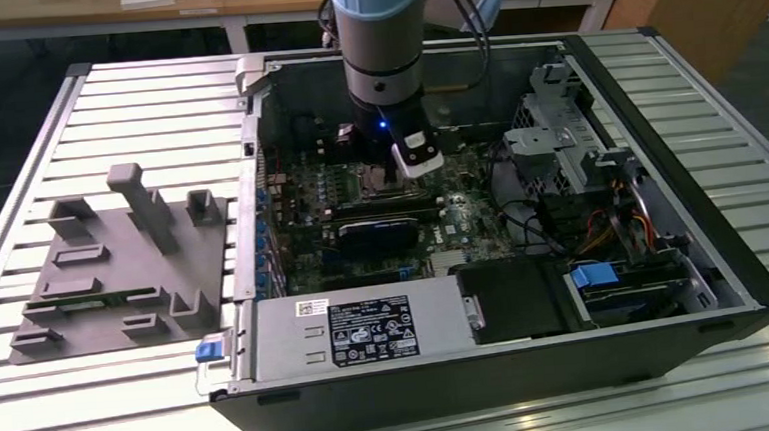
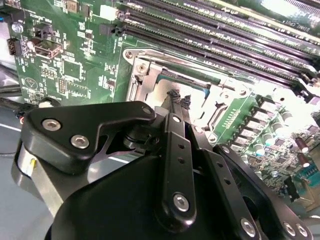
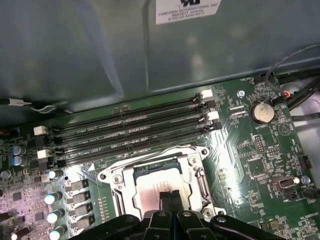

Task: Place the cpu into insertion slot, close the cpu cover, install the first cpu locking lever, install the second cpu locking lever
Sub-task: 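Install the second cpu locking lever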

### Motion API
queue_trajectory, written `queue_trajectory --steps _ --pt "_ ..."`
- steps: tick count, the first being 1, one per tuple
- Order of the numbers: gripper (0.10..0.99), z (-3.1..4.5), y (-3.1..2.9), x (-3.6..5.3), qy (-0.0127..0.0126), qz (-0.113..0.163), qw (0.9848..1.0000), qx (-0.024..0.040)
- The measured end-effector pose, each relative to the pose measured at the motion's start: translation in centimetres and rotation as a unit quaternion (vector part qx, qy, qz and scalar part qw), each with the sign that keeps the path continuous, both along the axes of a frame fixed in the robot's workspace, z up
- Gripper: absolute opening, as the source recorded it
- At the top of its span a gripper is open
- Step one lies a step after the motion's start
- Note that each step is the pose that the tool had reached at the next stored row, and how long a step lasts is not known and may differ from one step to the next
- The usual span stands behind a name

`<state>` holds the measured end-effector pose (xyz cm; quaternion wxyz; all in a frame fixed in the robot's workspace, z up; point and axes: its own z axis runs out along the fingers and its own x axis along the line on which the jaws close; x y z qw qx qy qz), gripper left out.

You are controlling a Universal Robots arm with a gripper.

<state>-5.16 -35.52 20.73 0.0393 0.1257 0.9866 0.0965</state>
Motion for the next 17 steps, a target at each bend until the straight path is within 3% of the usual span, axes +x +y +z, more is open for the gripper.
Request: queue_trajectory --steps 9,14,17 --pt "0.102 1.79 0.24 0.00 0.0000 0.000 1.0000 -0.0099" --pt "0.102 1.97 0.38 0.00 0.0000 0.000 0.9997 -0.0259" --pt "0.102 1.97 0.42 0.00 0.0000 0.000 0.9996 -0.0266"
